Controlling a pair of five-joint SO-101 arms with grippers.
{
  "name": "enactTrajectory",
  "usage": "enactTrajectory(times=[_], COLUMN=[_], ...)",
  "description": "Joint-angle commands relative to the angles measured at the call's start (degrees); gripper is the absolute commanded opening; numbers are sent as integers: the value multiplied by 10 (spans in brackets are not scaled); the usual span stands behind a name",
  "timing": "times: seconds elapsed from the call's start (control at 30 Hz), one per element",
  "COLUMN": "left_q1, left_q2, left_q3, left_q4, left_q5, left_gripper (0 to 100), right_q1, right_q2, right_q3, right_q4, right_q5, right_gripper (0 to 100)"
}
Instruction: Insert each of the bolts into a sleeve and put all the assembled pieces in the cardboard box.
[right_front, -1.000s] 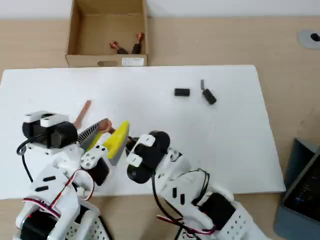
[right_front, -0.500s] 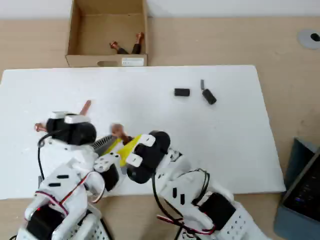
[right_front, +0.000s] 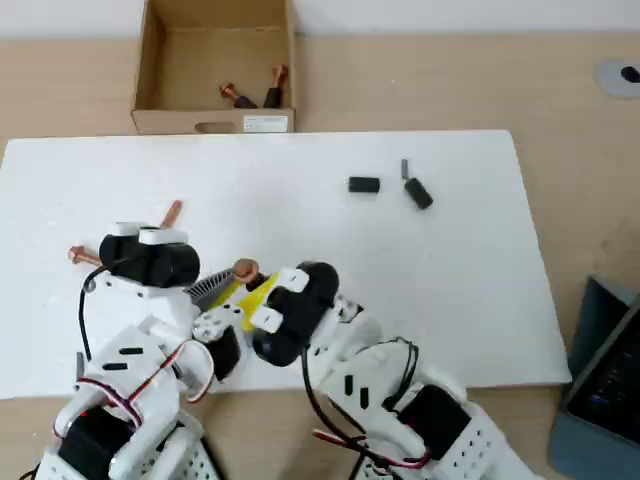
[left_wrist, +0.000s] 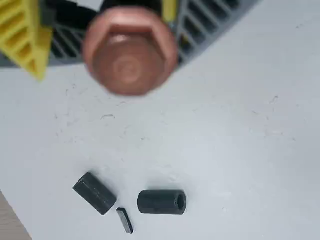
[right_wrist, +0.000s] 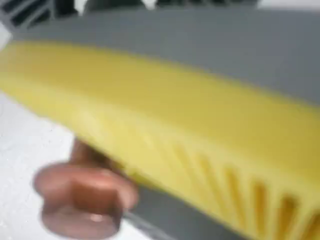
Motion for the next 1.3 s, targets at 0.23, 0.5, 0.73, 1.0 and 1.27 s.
enactTrajectory(times=[0.23, 0.5, 0.73, 1.0, 1.27], left_q1=[-47, -65, -69, -82, -265], left_q2=[0, 0, 0, 0, -1], left_q3=[15, 6, -60, -110, -61], left_q4=[-3, -3, -30, -26, -30], left_q5=[-76, -90, -93, -99, -155], left_gripper=[171, 171, 151, 1, 0], right_q1=[-5, -5, -5, -3, 115], right_q2=[-7, -7, -7, -7, -3], right_q3=[-27, -27, -25, -27, -36], right_q4=[-16, -16, -15, -12, -8], right_q5=[5, 4, 4, 3, 2], right_gripper=[9, 9, 9, 9, 9])
